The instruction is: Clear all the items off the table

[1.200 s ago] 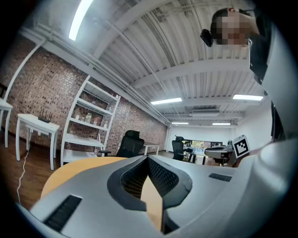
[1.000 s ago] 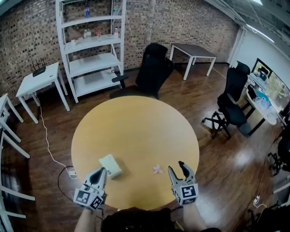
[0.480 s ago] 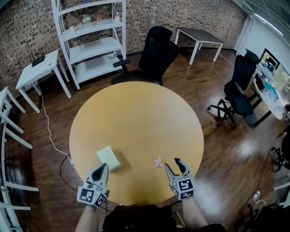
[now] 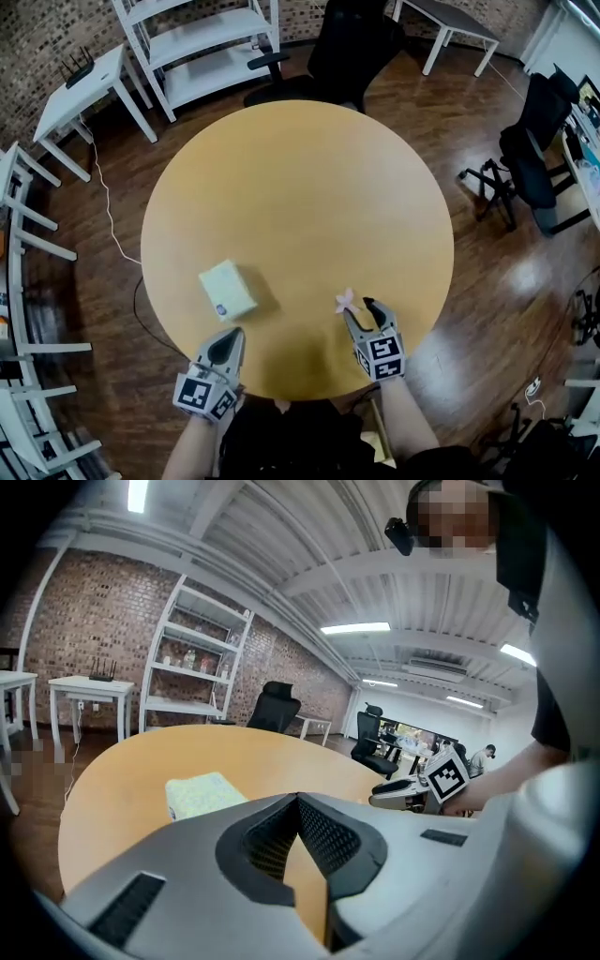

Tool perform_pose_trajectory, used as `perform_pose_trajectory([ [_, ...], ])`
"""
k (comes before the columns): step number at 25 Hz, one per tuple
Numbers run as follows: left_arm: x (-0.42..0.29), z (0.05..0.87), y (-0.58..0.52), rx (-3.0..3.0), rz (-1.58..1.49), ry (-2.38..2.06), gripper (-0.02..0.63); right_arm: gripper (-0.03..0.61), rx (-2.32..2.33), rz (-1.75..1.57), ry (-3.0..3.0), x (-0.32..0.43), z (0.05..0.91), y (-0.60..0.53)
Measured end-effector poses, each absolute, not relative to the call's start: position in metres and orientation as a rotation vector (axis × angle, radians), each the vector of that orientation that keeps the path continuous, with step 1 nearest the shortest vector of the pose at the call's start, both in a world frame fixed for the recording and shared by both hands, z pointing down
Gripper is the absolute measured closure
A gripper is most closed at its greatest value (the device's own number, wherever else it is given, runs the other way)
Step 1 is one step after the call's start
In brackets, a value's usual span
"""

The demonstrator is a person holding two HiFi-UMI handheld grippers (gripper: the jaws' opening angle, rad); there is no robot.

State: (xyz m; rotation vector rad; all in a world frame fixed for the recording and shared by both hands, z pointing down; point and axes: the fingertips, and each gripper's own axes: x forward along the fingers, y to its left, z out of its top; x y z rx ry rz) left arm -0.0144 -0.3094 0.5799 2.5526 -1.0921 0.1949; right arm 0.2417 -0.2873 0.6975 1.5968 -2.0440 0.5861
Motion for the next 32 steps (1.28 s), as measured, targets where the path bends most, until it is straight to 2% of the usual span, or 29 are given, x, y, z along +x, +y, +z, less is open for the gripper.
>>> perform_pose_trajectory([
  [17, -0.009, 0.608, -0.313, 2.484, 0.233, -1.046, 0.621, 0.368, 1.463, 0.638, -1.93, 0.23, 0.754, -0.284],
  [21, -0.016, 0.609, -0.312, 2.489, 0.246, -1.037, 0.621, 0.426, 1.467, 0.63, -1.907, 0.224, 0.755, -0.282],
  [23, -0.018, 0.608, -0.313, 2.498, 0.246, -1.027, 0.621, 0.5, 1.477, 0.625, -1.869, 0.222, 0.757, -0.281],
  [28, -0.022, 0.599, -0.316, 2.535, 0.232, -0.996, 0.621, 0.523, 1.492, 0.648, -1.813, 0.217, 0.76, -0.276],
  [32, -0.03, 0.584, -0.325, 2.573, 0.192, -0.995, 0.621, 0.523, 1.56, 0.596, -1.843, 0.214, 0.732, -0.284],
])
